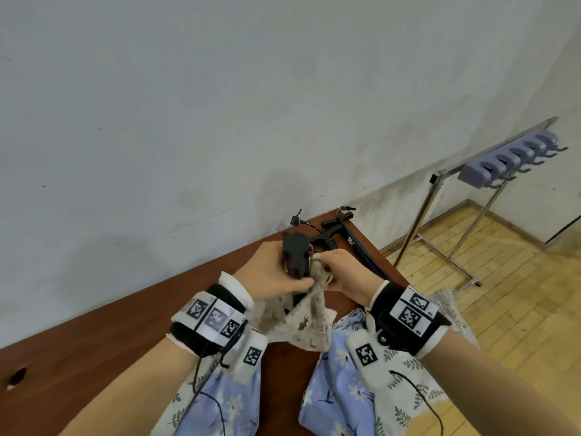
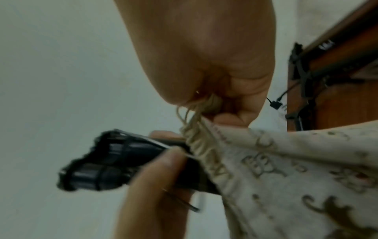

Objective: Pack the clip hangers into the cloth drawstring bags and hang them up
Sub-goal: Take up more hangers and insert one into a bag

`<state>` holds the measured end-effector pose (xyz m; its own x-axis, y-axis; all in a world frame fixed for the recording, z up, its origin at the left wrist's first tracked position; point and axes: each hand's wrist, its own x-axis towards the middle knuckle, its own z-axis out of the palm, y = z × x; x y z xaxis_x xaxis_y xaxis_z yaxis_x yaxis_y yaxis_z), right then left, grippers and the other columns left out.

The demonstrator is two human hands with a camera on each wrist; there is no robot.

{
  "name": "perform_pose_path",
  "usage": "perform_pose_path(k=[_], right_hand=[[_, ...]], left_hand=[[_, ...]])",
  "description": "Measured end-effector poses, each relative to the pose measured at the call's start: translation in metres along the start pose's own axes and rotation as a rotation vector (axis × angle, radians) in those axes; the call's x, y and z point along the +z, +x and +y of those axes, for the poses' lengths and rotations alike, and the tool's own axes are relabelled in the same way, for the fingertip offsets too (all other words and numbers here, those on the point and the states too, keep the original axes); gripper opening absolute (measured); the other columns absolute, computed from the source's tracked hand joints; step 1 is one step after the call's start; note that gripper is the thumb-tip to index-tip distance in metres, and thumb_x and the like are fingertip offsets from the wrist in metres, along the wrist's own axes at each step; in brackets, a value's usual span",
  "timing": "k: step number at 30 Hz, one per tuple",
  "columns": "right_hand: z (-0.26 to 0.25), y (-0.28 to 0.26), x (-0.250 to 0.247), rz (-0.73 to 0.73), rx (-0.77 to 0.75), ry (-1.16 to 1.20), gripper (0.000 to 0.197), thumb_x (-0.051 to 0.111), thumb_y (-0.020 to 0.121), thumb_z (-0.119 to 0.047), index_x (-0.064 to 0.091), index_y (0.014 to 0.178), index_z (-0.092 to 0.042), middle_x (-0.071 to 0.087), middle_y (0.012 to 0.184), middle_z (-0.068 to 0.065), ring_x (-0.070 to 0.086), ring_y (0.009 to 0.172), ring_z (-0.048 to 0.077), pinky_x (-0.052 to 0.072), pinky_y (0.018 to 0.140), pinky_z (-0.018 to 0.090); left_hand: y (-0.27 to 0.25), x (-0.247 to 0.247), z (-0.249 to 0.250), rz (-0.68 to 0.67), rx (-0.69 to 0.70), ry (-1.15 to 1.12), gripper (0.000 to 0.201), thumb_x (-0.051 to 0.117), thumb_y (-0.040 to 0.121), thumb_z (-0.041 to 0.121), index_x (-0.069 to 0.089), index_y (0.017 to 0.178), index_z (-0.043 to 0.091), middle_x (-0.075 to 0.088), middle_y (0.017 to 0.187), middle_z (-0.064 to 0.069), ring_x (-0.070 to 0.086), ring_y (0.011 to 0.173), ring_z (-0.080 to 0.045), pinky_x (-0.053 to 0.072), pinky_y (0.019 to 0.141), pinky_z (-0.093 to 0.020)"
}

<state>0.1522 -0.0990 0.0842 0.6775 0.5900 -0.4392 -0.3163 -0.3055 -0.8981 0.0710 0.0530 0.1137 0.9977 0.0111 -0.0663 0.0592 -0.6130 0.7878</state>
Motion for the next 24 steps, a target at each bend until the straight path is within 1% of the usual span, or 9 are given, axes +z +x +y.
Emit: perform_pose_path(k=[3, 6, 8, 10, 13, 14, 18, 20, 24], right_hand=[[0.001, 0.002, 0.004, -0.047, -0.003, 0.028, 0.039, 0.043, 0.096, -0.007, 0.053, 0.058, -0.01, 0.048, 0.051, 0.001, 0.046, 0.043, 0.009, 0.042, 0.048, 0.023], [0.004, 0.004, 0.004, -0.054, 0.054, -0.002, 0.038, 0.043, 0.098, -0.011, 0.058, 0.063, -0.014, 0.052, 0.055, -0.001, 0.049, 0.049, 0.009, 0.045, 0.056, 0.026], [0.007, 0.005, 0.0, 0.006, 0.066, -0.015, 0.03, 0.044, 0.095, -0.007, 0.064, 0.074, -0.015, 0.059, 0.069, 0.002, 0.054, 0.059, 0.012, 0.048, 0.065, 0.031], [0.011, 0.004, -0.003, 0.021, 0.067, 0.024, 0.027, 0.042, 0.096, -0.004, 0.068, 0.091, -0.008, 0.066, 0.08, 0.006, 0.061, 0.066, 0.012, 0.051, 0.062, 0.026], [0.017, 0.004, -0.004, 0.069, 0.118, 0.083, 0.03, 0.045, 0.099, -0.017, 0.071, 0.109, -0.007, 0.069, 0.108, 0.016, 0.062, 0.094, 0.024, 0.047, 0.072, 0.032], [0.016, 0.002, -0.004, 0.074, 0.113, 0.089, 0.03, 0.046, 0.099, -0.02, 0.073, 0.106, -0.009, 0.069, 0.104, 0.014, 0.062, 0.092, 0.024, 0.046, 0.072, 0.034], [0.011, 0.0, -0.018, 0.179, 0.088, 0.176, 0.028, 0.048, 0.097, -0.016, 0.074, 0.094, -0.006, 0.059, 0.059, 0.001, 0.053, 0.043, 0.013, 0.041, 0.042, 0.025], [0.011, 0.0, -0.024, 0.217, 0.091, 0.206, 0.027, 0.047, 0.097, -0.016, 0.071, 0.099, -0.003, 0.059, 0.057, 0.0, 0.052, 0.042, 0.014, 0.041, 0.041, 0.024], [0.019, 0.002, -0.022, 0.197, 0.162, 0.006, 0.024, 0.041, 0.094, -0.005, 0.05, 0.072, -0.008, 0.036, 0.055, 0.003, 0.035, 0.047, 0.015, 0.034, 0.046, 0.025]], left_hand=[[0.001, 0.012, -0.006, 0.022, -0.019, 0.063, 0.013, 0.075, 0.072, 0.017, 0.062, 0.069, 0.013, 0.063, 0.061, 0.006, 0.056, 0.056, 0.001, 0.045, 0.055, -0.017], [0.003, 0.02, -0.019, 0.08, -0.062, -0.003, 0.019, 0.075, 0.073, 0.015, 0.058, 0.066, 0.02, 0.06, 0.058, 0.011, 0.054, 0.053, 0.007, 0.039, 0.054, -0.008], [-0.001, 0.028, -0.027, 0.079, -0.082, -0.032, 0.021, 0.075, 0.075, 0.014, 0.058, 0.068, 0.023, 0.059, 0.06, 0.011, 0.055, 0.054, 0.007, 0.04, 0.055, -0.008], [-0.005, 0.033, -0.032, 0.094, -0.097, -0.073, 0.019, 0.075, 0.077, 0.011, 0.061, 0.076, 0.025, 0.059, 0.062, 0.015, 0.057, 0.058, 0.008, 0.042, 0.057, -0.007], [-0.004, 0.033, -0.04, 0.064, -0.081, -0.029, 0.026, 0.075, 0.076, 0.011, 0.062, 0.082, 0.033, 0.062, 0.069, 0.019, 0.061, 0.067, 0.009, 0.046, 0.065, -0.01], [-0.003, 0.031, -0.045, 0.084, -0.101, -0.001, 0.024, 0.075, 0.076, 0.013, 0.061, 0.079, 0.032, 0.062, 0.068, 0.017, 0.06, 0.066, 0.007, 0.048, 0.066, -0.014], [0.003, 0.014, -0.059, 0.259, -0.159, 0.005, 0.018, 0.078, 0.074, 0.019, 0.062, 0.069, 0.024, 0.063, 0.067, 0.01, 0.058, 0.058, 0.008, 0.048, 0.058, -0.014], [0.003, 0.012, -0.059, 0.216, -0.15, 0.013, 0.013, 0.078, 0.075, 0.021, 0.065, 0.076, 0.02, 0.064, 0.072, 0.009, 0.058, 0.061, 0.009, 0.047, 0.056, -0.008], [0.005, 0.029, -0.065, 0.083, -0.151, 0.074, 0.022, 0.077, 0.077, 0.029, 0.055, 0.076, 0.032, 0.057, 0.071, 0.016, 0.055, 0.065, 0.007, 0.043, 0.061, -0.009]])
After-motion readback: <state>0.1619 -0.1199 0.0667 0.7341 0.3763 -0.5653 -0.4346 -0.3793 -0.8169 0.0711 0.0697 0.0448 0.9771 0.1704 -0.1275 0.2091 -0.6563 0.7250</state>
